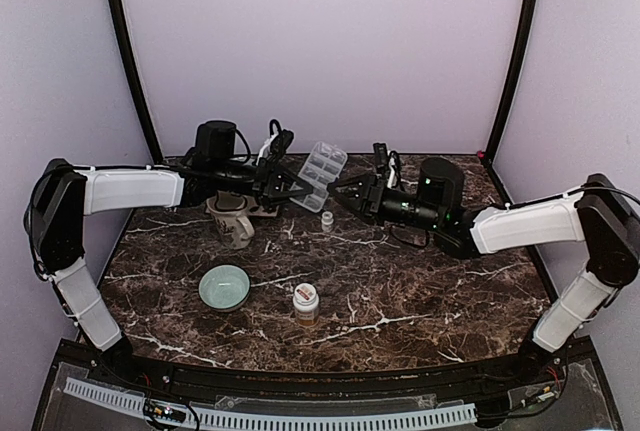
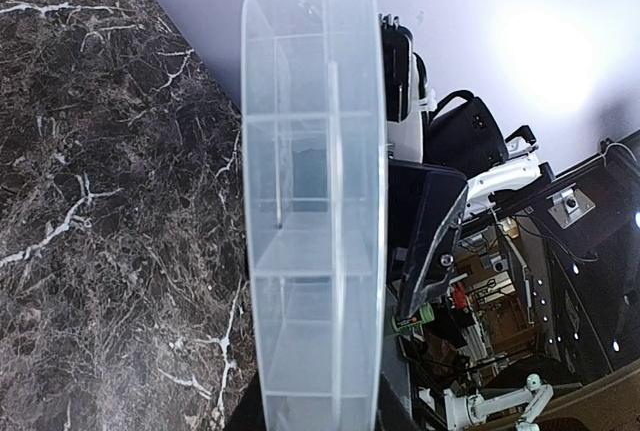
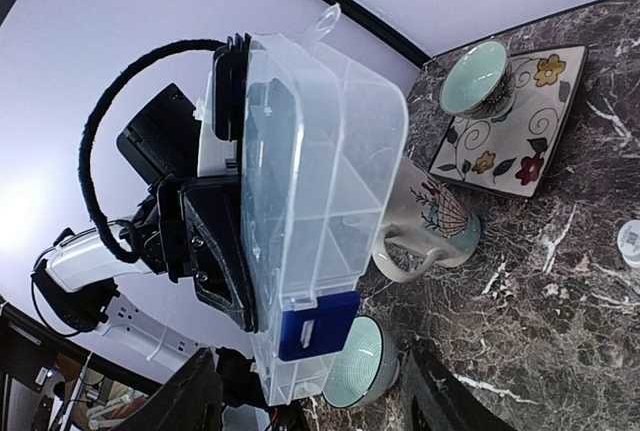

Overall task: Sort the pills into containers
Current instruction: Open the compartment of the pill container.

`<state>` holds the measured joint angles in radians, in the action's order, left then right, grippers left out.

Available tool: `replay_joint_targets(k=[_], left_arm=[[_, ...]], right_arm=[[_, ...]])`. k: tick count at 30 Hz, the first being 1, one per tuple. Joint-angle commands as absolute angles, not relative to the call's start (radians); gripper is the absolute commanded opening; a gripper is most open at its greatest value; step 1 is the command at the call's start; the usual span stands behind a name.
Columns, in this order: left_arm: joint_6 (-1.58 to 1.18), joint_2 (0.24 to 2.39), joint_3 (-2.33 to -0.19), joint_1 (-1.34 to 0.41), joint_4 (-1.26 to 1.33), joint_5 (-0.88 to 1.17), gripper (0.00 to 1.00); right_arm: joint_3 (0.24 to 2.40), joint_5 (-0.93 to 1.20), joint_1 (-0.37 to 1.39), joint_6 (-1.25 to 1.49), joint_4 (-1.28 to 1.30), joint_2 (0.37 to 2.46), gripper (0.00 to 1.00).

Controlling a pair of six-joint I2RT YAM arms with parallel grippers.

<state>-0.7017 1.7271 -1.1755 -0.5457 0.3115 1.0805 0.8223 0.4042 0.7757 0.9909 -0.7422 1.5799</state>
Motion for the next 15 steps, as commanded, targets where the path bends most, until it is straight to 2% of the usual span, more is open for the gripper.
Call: replay_joint_targets(k=[1, 8, 15], left_arm=[[-0.716, 1.718, -1.174, -0.540, 0.357, 1.109, 0.00], [-0.703, 1.724, -1.176, -0.540, 0.334, 1.110, 0.00], [-0.678, 1.732, -1.181, -0.541, 0.302, 1.113, 0.00]], right_arm=[[0.867, 0.420, 0.769, 1.001, -0.805, 1.621, 0.61], [0.905, 0.431, 0.768, 1.008, -0.811, 1.652, 0.53], [0.914, 0.436, 0.764, 1.009, -0.808, 1.657, 0.49]])
